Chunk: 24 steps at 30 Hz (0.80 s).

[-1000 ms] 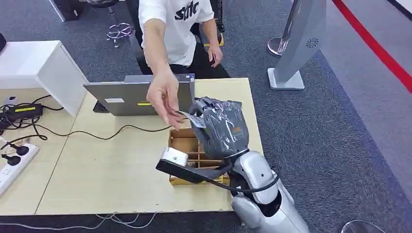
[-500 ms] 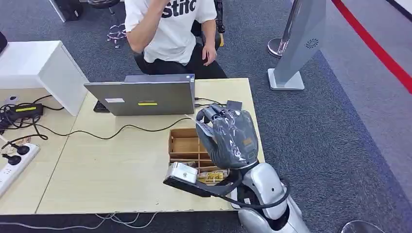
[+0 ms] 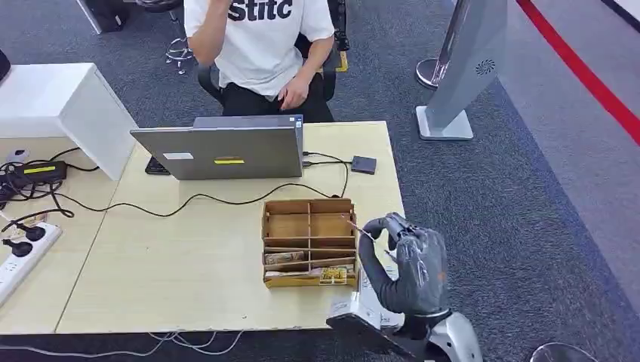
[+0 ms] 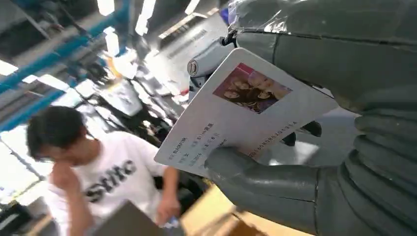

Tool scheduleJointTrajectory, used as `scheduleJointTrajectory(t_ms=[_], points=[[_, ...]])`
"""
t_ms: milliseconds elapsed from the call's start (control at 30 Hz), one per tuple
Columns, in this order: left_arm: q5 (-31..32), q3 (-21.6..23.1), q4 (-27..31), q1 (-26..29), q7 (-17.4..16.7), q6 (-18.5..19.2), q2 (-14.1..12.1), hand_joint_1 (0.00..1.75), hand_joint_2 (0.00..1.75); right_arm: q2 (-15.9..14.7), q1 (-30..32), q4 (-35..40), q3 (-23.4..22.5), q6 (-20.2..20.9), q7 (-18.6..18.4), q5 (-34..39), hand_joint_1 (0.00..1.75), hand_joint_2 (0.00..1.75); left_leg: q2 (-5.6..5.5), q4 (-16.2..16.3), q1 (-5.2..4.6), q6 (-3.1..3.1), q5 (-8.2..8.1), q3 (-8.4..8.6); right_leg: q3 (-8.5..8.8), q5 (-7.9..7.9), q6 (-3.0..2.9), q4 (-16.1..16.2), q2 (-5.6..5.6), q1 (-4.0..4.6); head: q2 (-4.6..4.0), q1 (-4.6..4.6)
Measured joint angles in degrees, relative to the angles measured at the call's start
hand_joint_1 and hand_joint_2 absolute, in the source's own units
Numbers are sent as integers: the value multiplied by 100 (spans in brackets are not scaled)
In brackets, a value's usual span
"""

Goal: Pass the card to the sensor for recognition and then transmit it.

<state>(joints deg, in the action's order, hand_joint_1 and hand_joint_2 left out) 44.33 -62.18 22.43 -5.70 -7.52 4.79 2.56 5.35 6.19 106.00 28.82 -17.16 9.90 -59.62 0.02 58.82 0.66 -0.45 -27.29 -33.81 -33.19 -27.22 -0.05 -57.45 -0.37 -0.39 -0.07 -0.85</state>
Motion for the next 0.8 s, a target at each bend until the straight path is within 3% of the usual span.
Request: scheduleJointTrajectory(t_ms=[133,300,600,800], points=[[41,-87,52,-4,-15,42,24,0,175,-17,269,-783,-448,-90,151,109,175,175,-1,0,0,0,1,1,0,0,0,0,-1,0,0,0],[109,-129,70,-9,-15,46,39,0,175,-20,325,-1539,-719,-44,87,111,175,175,0,0,2,-1,2,6,4,1,-2,-1,0,0,0,0],[190,-131,70,-23,29,70,39,0,175,81,228,-2698,-767,-87,164,229,175,175,0,0,2,-1,2,5,3,-2,-5,-2,1,0,0,0],[194,-131,70,-26,29,77,39,0,175,129,170,-2992,-760,-120,175,229,175,175,1,0,2,-1,2,6,4,-2,-5,-2,1,0,0,0]])
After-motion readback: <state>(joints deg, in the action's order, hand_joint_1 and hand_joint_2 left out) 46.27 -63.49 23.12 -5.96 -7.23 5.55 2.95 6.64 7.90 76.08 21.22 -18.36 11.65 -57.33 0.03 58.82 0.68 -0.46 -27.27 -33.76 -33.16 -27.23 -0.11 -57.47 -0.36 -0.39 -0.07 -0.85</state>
